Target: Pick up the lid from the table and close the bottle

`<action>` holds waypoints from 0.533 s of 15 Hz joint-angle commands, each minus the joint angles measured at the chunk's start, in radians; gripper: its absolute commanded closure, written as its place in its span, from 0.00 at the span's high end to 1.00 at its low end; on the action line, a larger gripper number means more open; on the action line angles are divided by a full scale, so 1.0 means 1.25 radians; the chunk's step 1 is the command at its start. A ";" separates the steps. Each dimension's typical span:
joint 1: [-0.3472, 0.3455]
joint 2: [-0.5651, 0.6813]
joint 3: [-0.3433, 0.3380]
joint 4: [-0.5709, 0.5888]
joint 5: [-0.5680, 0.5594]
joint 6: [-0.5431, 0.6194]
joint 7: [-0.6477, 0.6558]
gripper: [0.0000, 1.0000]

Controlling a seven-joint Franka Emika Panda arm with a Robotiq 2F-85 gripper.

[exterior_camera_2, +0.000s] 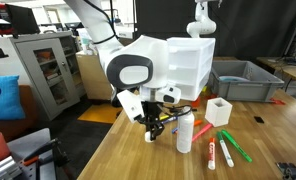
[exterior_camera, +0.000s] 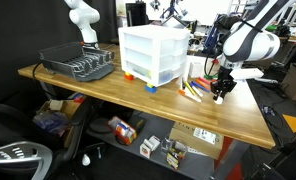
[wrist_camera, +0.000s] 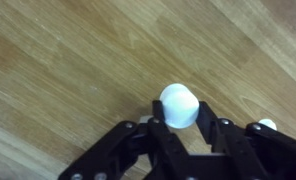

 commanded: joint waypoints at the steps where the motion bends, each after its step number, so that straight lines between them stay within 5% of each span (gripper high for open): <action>1: -0.021 0.004 0.017 0.003 0.019 0.009 -0.020 0.13; 4: -0.011 -0.001 0.007 0.000 0.009 0.003 -0.009 0.13; 7: -0.002 -0.007 0.001 -0.003 -0.001 -0.004 -0.004 0.33; 8: 0.000 -0.010 0.002 -0.003 -0.002 -0.005 -0.004 0.30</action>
